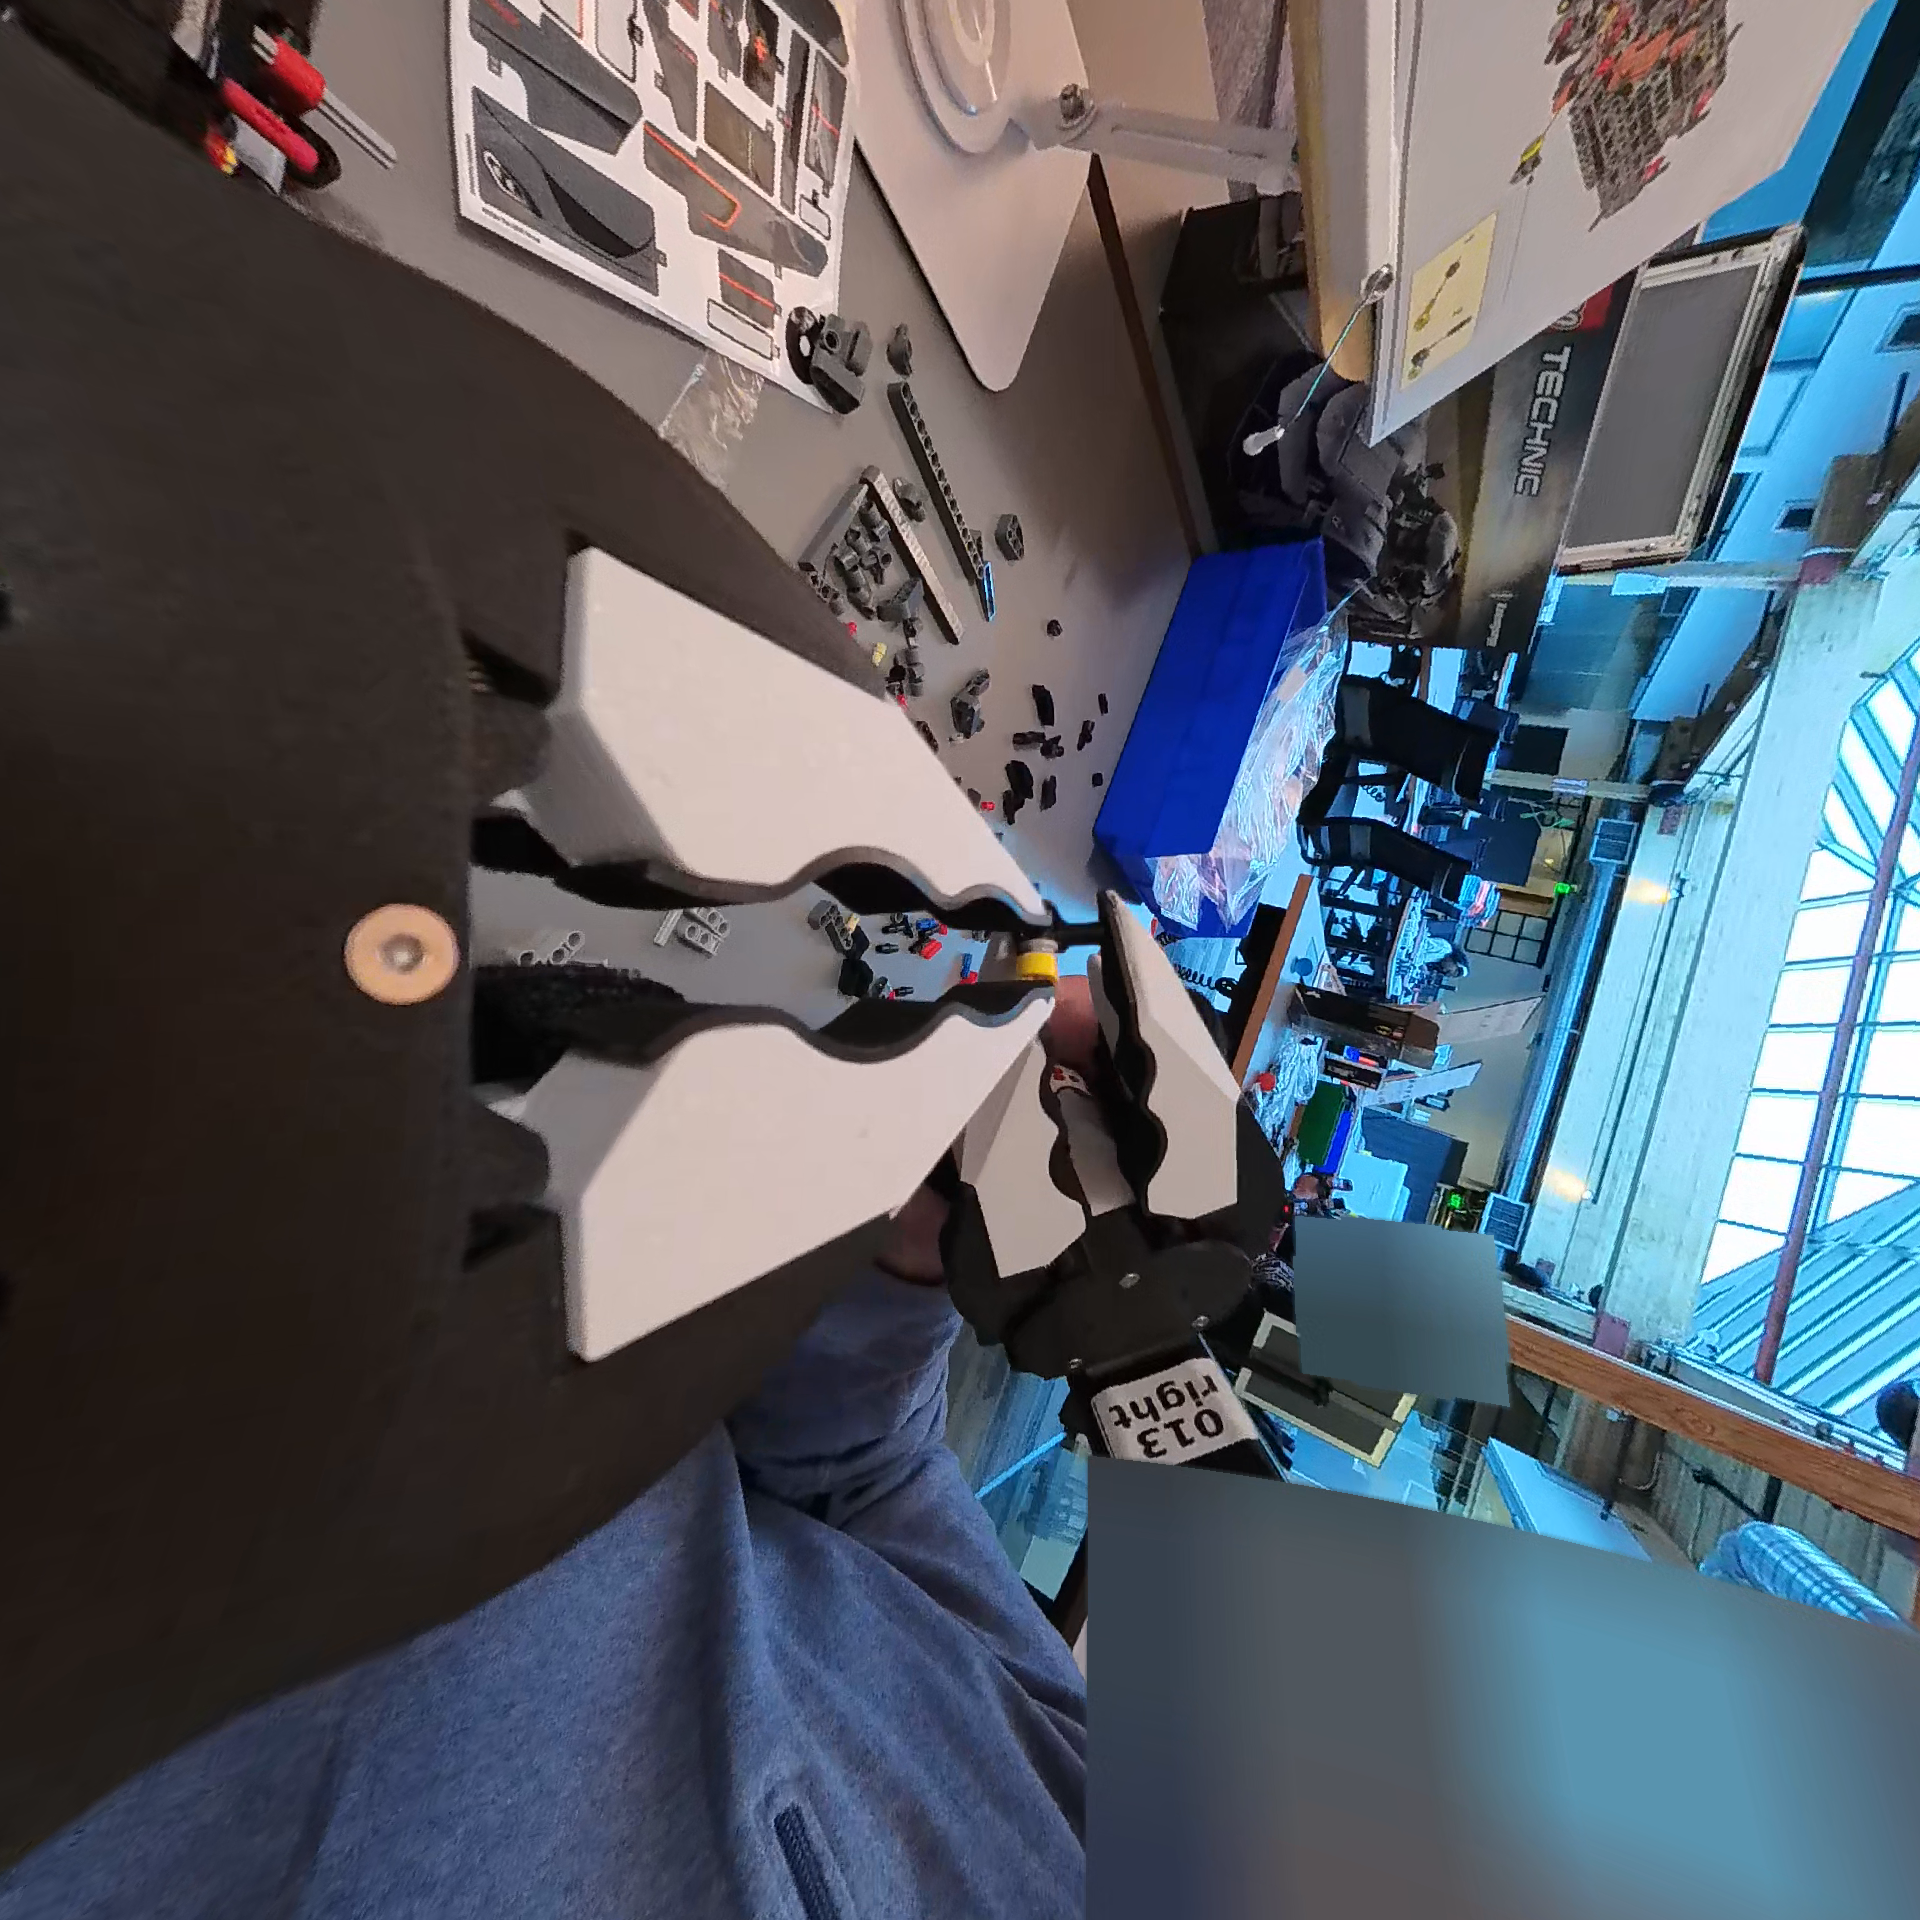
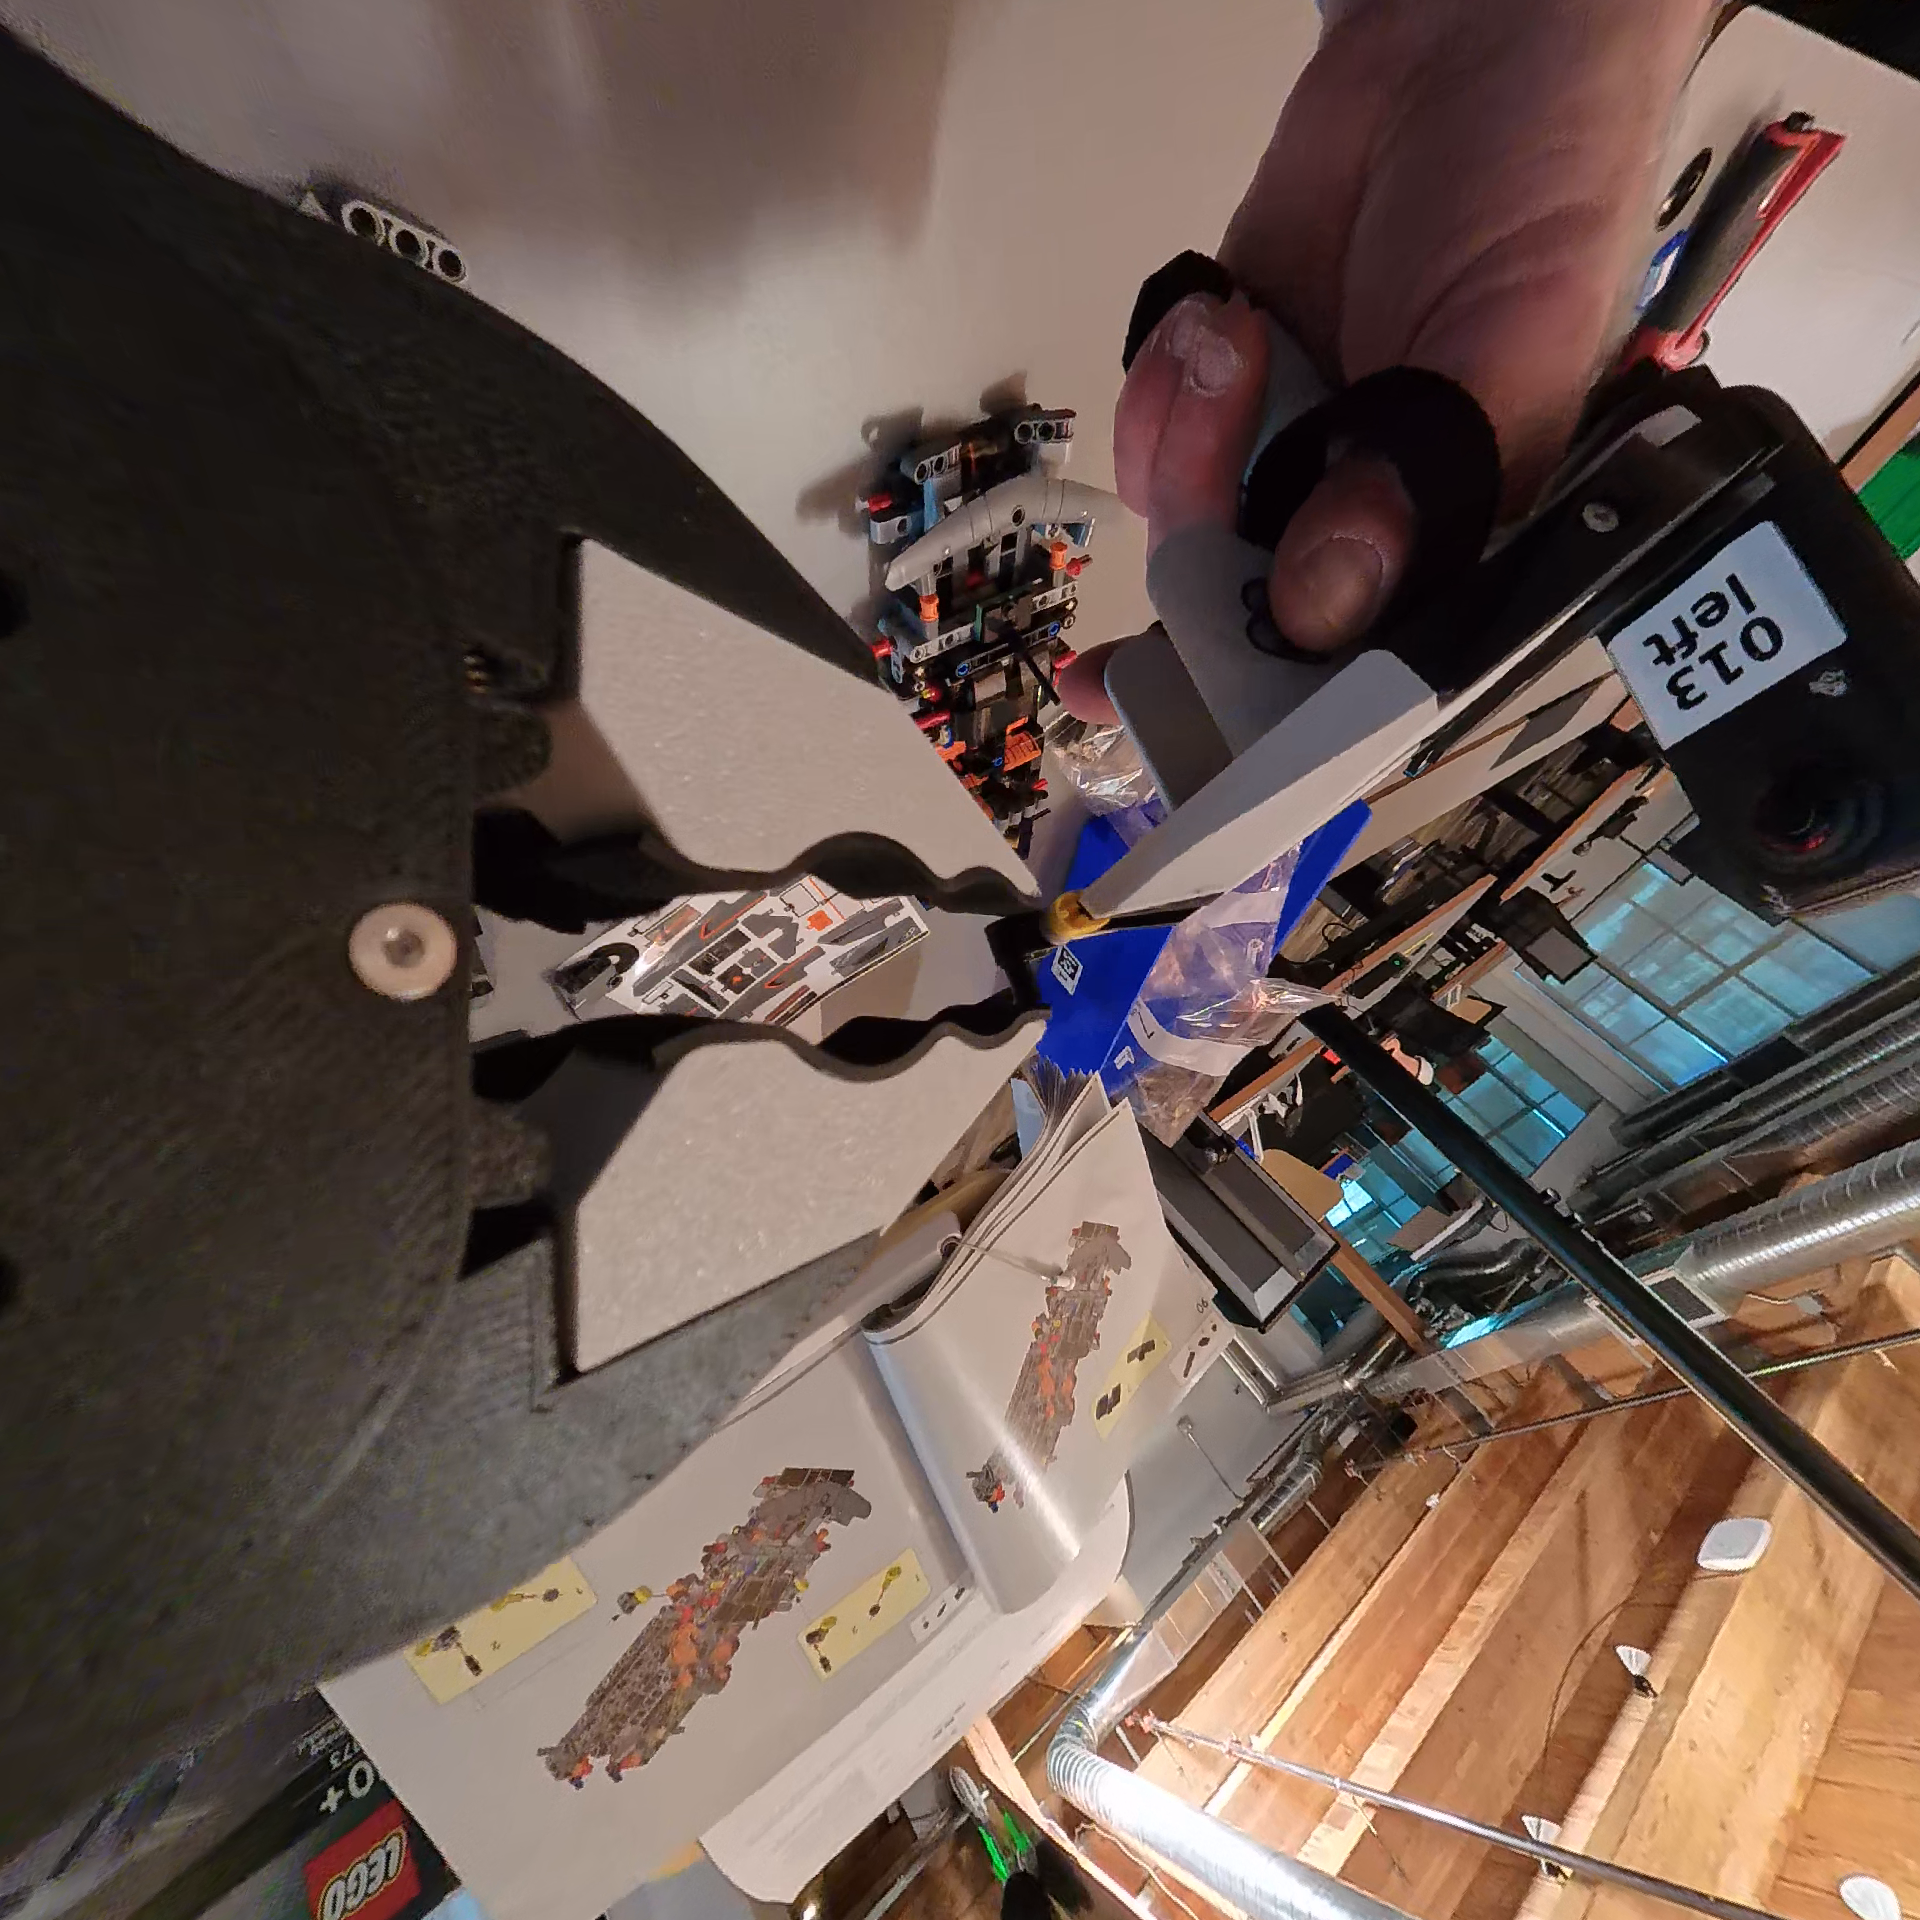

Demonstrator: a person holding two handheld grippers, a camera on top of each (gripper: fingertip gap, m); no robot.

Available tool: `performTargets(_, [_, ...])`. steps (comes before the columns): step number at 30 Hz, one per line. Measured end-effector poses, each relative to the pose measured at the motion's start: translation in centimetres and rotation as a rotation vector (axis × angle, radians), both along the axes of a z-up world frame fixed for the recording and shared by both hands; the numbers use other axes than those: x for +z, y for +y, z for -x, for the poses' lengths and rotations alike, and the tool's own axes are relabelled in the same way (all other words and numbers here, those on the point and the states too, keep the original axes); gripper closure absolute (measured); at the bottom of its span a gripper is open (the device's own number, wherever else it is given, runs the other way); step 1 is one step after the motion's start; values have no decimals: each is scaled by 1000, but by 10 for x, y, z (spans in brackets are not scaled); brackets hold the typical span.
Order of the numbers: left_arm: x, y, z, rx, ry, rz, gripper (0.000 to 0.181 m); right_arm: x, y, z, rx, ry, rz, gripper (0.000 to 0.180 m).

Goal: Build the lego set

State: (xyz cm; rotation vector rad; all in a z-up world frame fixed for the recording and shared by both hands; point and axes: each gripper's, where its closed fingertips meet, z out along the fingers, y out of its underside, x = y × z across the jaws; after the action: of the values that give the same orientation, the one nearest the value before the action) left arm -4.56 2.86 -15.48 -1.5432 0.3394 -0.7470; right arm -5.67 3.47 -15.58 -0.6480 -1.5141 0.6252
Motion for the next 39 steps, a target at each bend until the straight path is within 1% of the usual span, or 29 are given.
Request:
performTargets(4, [-1,1,0,11,-2,2,174,-1,1,0,-1,-1,-2,166])
performTargets(13, [-1,1,3,17,-77,7,178,0,2,2,-26,17,-13,165])
performTargets(28, [0,1,3,16,-119,-1,178,1,3,2,-34,20,-8,165])
performTargets(39, [0,2,5,19,-148,-3,178,1,5,2,-35,23,16,161])
